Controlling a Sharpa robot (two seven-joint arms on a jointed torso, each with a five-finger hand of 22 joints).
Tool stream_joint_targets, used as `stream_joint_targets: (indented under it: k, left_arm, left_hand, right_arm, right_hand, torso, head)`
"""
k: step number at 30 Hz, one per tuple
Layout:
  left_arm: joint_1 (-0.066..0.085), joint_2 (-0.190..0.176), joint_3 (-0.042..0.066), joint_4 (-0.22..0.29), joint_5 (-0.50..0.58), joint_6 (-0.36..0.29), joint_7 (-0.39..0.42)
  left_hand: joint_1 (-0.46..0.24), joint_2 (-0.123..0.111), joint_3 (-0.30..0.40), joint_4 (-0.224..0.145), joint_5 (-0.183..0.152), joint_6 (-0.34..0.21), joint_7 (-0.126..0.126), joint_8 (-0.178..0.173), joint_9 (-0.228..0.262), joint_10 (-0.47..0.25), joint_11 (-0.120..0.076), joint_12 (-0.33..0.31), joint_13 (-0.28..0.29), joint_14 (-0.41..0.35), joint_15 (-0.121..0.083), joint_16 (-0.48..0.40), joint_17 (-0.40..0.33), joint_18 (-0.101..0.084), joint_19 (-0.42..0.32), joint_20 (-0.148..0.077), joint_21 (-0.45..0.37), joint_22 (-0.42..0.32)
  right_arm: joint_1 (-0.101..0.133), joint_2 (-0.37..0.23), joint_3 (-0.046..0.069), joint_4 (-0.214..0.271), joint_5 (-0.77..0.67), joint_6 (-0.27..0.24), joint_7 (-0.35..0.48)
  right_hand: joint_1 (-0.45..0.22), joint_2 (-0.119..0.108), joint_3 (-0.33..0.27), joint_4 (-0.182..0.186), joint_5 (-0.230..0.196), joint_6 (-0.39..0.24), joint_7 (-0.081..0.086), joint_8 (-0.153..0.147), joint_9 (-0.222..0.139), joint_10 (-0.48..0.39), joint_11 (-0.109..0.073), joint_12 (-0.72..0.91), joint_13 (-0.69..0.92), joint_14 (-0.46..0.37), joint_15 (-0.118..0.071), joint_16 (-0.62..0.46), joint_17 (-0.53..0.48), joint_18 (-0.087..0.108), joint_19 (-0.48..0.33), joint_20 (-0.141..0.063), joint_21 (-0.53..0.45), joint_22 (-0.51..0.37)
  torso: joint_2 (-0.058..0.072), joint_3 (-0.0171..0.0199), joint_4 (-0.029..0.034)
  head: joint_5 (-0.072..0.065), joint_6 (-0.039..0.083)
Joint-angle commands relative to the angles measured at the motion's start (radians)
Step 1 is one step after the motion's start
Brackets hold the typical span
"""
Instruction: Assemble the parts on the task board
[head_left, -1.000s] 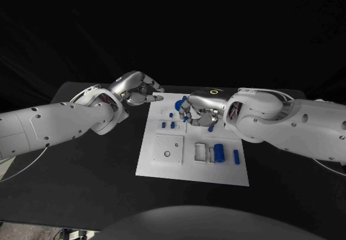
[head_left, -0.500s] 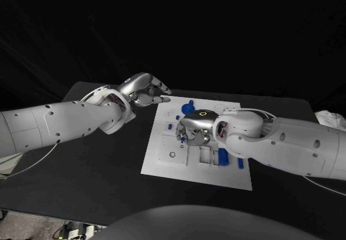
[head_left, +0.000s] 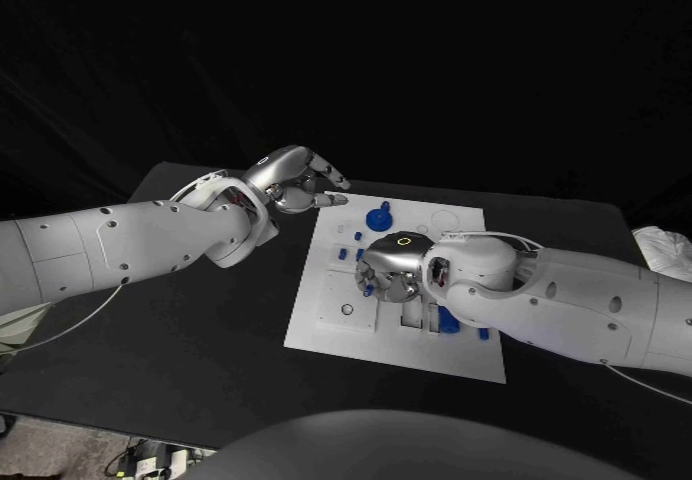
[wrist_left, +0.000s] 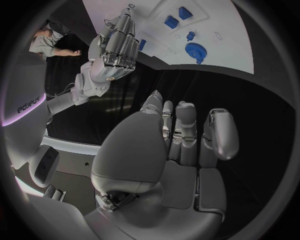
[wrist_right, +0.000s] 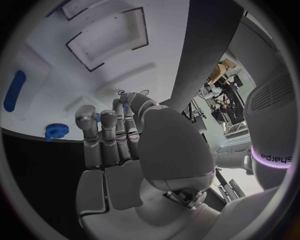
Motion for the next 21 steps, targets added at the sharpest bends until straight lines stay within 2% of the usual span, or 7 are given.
stream_joint_targets:
  k: [1,8,21]
  left_arm:
    - [0.000,0.001,0.001,0.004,0.008,-0.001,0.005]
    - [0.000,0.000,0.001,0.004,0.008,0.003,0.001]
    - [0.000,0.000,0.001,0.007,0.006,0.014,-0.009]
  left_hand:
    - [0.007,0.003,0.005,-0.001,0.006,0.006,0.002,0.004,-0.001,-0.003,0.001,0.005,-0.002,-0.005,0.005,0.000,0.001,0.019,-0.003,0.001,-0.003,0.174]
    - [0.010,0.004,0.008,-0.001,0.008,0.008,0.002,0.005,-0.001,-0.003,0.001,0.006,-0.002,-0.004,0.006,0.000,0.002,0.018,-0.002,0.002,-0.002,0.174]
    - [0.011,0.005,0.009,-0.001,0.010,0.009,0.002,0.005,-0.001,-0.002,0.001,0.007,-0.002,-0.004,0.007,0.000,0.001,0.018,-0.002,0.002,-0.002,0.175]
  right_arm:
    - [-0.005,0.004,0.000,-0.003,-0.047,0.005,-0.016]
    - [-0.012,0.006,0.000,-0.009,-0.054,-0.034,-0.007]
    - [-0.022,0.010,0.000,-0.017,-0.055,-0.063,-0.006]
  right_hand:
    - [-0.005,-0.005,0.001,-0.007,-0.006,-0.003,0.002,-0.004,-0.001,0.008,-0.001,-0.005,-0.001,-0.006,0.000,-0.003,0.000,0.007,-0.006,0.001,-0.004,0.090]
    - [-0.007,-0.006,0.000,-0.008,-0.013,-0.004,0.004,-0.009,-0.005,0.009,0.000,-0.006,-0.001,0.002,0.001,0.002,0.010,0.005,-0.001,0.002,0.000,0.091]
    - [-0.008,-0.005,0.000,-0.011,-0.020,-0.005,0.005,-0.014,-0.009,0.010,0.000,-0.007,-0.001,0.010,0.001,0.007,0.019,0.004,0.004,0.002,0.005,0.093]
  torso:
    - [-0.002,-0.0023,-0.0002]
    - [-0.004,-0.0035,-0.0005]
    - [-0.008,-0.0078,-0.0004]
  head:
    - [0.003,0.000]
    - [0.006,0.000]
    - [0.007,0.000]
